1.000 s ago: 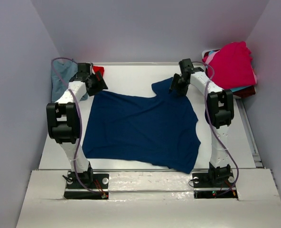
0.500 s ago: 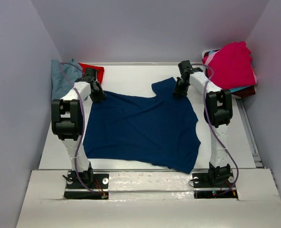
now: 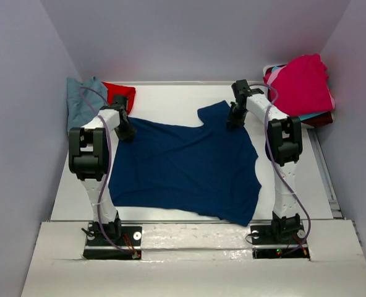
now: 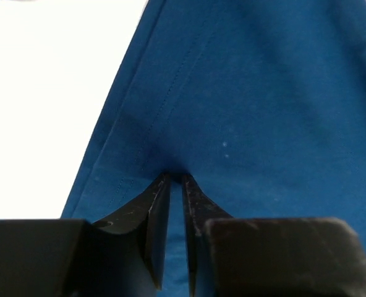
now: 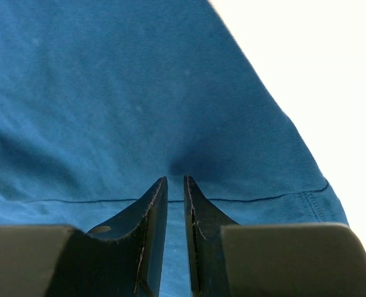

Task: Fold and stack the t-shirts
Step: Flatten the tshirt out

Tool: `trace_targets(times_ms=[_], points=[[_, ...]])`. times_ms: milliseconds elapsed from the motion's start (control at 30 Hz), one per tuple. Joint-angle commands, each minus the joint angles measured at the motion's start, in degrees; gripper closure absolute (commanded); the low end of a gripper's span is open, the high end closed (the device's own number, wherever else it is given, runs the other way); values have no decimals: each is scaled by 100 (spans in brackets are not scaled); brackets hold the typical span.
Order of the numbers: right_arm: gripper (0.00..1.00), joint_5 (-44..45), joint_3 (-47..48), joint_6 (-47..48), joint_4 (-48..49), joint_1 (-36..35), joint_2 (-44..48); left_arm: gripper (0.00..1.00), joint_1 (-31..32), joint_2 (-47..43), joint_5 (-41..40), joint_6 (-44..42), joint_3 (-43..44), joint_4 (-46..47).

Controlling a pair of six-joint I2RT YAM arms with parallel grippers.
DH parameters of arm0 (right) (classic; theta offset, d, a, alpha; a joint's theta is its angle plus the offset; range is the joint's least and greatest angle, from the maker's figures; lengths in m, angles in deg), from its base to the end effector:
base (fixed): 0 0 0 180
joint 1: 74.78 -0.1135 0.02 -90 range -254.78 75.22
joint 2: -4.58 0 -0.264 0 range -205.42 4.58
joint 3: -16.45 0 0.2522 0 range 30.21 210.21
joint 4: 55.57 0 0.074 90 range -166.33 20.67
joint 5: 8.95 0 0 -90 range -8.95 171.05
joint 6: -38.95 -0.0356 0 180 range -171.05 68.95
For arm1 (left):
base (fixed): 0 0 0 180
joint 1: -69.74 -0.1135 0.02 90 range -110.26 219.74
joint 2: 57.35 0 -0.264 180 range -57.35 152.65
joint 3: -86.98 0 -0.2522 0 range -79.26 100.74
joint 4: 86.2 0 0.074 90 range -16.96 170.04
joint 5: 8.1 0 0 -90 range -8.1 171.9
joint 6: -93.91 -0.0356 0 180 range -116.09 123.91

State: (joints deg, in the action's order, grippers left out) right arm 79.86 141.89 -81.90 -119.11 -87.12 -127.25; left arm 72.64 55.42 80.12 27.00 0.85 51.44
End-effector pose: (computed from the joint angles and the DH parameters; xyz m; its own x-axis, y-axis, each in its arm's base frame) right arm 0.4730 0.1042 0.1792 -0.9009 0.3277 -0.2846 0.2811 0.9401 0.1927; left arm 0.4130 -0.0198 0.1792 -0.8195 -0.3510 -0.4530 -0.3106 0.9364 -0.1635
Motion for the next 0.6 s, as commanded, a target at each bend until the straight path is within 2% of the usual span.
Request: trace_targets(times_ms=[0,567], points=[[77,234,135,-35,-146,39,-123,77,-17,78,-182,81,-49,-216],[77,813,249,-53,-542,258,-361,79,-17,-79,-217,73,-426,-383]])
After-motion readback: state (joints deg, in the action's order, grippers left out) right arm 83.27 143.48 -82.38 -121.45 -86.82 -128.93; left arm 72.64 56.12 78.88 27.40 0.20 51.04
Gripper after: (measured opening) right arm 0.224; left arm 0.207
